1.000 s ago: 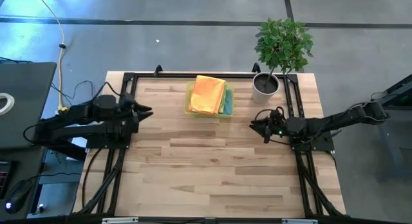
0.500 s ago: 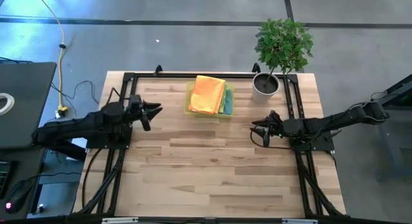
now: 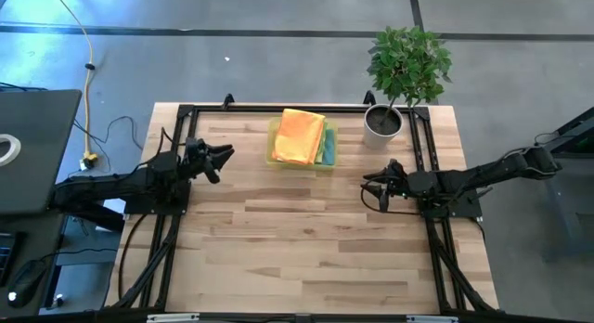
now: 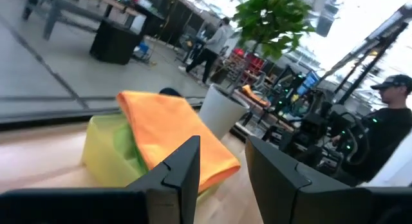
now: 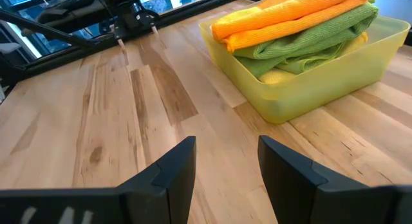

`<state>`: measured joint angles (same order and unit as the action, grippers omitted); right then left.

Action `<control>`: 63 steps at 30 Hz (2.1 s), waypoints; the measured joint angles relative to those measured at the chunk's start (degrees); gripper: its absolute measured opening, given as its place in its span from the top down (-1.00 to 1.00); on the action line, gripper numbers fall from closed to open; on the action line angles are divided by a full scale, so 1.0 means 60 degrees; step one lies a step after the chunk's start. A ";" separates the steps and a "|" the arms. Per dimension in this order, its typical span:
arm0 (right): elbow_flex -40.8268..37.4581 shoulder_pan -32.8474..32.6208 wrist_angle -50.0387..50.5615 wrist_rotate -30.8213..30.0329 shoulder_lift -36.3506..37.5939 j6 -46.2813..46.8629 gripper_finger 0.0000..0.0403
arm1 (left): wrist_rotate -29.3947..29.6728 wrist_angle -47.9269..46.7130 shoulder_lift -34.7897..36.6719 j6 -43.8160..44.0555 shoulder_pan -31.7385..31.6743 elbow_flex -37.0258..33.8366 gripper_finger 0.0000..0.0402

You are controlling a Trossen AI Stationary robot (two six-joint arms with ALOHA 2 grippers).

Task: Fold microfiber towels
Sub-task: Return to Home Position

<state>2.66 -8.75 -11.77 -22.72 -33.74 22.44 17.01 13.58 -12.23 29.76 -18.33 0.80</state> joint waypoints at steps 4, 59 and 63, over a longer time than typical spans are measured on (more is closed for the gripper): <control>0.0000 0.0000 0.0000 0.0000 0.0000 0.0000 0.21 | 0.0085 -0.0462 -0.0004 0.0276 0.0000 0.0000 0.43; 0.0007 0.0000 -0.0002 -0.0004 0.0000 0.0000 0.21 | -0.1423 -0.1451 -0.0004 0.0258 -0.0004 0.0004 0.43; 0.0007 0.0000 0.0000 -0.0004 0.0000 0.0004 0.21 | -0.1423 -0.1453 -0.0004 0.0258 -0.0004 0.0004 0.43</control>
<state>2.70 -8.75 -11.77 -22.74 -33.74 22.46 8.47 4.86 -12.25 31.31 -18.35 0.82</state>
